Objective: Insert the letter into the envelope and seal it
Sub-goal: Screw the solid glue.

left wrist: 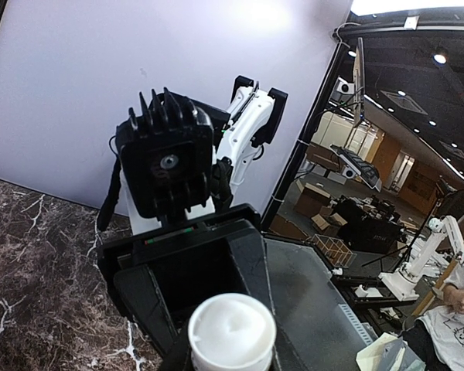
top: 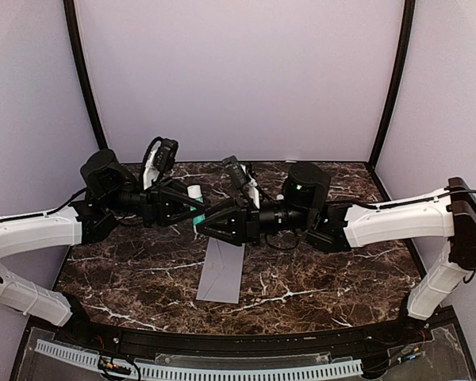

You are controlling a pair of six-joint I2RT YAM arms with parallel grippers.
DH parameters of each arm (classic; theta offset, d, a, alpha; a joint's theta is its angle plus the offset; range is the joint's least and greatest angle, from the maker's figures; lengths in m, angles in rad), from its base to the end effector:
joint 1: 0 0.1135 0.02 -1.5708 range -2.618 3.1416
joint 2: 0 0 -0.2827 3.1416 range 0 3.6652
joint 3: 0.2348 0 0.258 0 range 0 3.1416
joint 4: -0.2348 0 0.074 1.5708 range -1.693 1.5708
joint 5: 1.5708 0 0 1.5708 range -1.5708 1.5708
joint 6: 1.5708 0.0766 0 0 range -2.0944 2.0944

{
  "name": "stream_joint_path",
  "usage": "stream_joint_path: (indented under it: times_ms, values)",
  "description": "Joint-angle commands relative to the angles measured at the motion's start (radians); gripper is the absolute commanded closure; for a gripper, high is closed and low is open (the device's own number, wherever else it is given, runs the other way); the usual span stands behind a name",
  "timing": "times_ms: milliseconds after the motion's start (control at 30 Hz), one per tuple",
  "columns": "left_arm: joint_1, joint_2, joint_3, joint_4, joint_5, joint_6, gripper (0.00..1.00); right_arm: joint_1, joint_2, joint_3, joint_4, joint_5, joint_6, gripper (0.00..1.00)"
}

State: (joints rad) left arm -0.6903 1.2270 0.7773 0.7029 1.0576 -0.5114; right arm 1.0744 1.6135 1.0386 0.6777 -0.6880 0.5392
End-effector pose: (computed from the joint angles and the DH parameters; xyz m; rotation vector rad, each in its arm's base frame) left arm 0.1771 -0.2328 0.3526 1.1306 1.2483 -1.6296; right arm 0.1514 0.3817 0.3235 -1.0727 1.4241 1.7370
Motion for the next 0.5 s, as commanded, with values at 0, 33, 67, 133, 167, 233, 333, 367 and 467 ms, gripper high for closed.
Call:
stream_joint_path:
  times_ms: [0,33,67,133,167,233,333,367,467]
  values:
    - [-0.004,-0.004,0.02,0.001,-0.005,0.019,1.0,0.01,0.019,0.026,0.05,-0.03,0.011,0.62]
    - [-0.003,-0.006,0.021,0.0,-0.004,0.02,1.0,0.01,0.022,0.025,0.048,-0.03,0.01,0.62]
    - [-0.004,-0.006,0.022,-0.002,-0.005,0.022,1.0,0.01,0.024,0.025,0.045,-0.03,0.01,0.62]
    - [-0.004,-0.008,0.022,-0.008,-0.006,0.027,1.0,0.009,0.03,0.025,0.04,-0.03,0.011,0.62]
    - [-0.004,-0.009,0.023,-0.009,-0.007,0.028,1.0,0.009,0.033,0.024,0.04,-0.03,0.012,0.62]
    - [-0.004,-0.01,0.023,-0.013,-0.01,0.031,1.0,0.01,0.035,0.025,0.041,-0.031,0.014,0.64]
    - [-0.004,-0.008,0.023,-0.014,-0.008,0.031,1.0,0.009,0.036,0.024,0.041,-0.031,0.015,0.69]
    - [-0.004,-0.008,0.024,-0.014,-0.007,0.031,1.0,0.009,0.036,0.024,0.039,-0.031,0.015,0.71]
    - [-0.005,-0.009,0.024,-0.016,-0.009,0.032,1.0,0.009,0.038,0.028,0.032,-0.028,0.013,0.81]
